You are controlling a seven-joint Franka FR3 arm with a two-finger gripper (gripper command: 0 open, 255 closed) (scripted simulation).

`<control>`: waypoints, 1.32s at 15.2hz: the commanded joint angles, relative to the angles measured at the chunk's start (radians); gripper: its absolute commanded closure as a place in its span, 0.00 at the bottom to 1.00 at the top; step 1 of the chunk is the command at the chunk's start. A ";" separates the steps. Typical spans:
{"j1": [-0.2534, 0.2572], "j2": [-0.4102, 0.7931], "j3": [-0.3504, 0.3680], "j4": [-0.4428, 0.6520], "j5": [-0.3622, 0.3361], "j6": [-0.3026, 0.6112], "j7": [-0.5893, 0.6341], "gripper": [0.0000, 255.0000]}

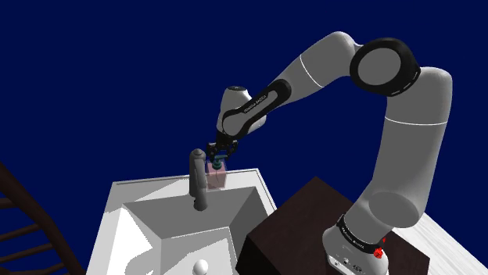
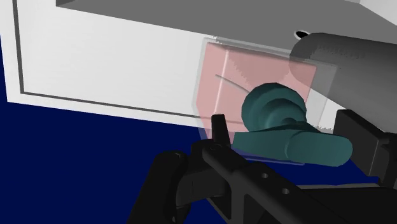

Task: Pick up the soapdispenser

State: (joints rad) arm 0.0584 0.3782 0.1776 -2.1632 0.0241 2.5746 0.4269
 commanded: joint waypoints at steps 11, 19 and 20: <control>0.000 -0.019 0.003 -0.002 0.004 -0.018 0.000 1.00; -0.008 -0.102 0.012 0.007 0.019 -0.109 -0.005 1.00; -0.009 -0.112 0.013 0.009 0.021 -0.121 -0.005 1.00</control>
State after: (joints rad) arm 0.0509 0.2774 0.1897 -2.1566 0.0427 2.4670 0.4229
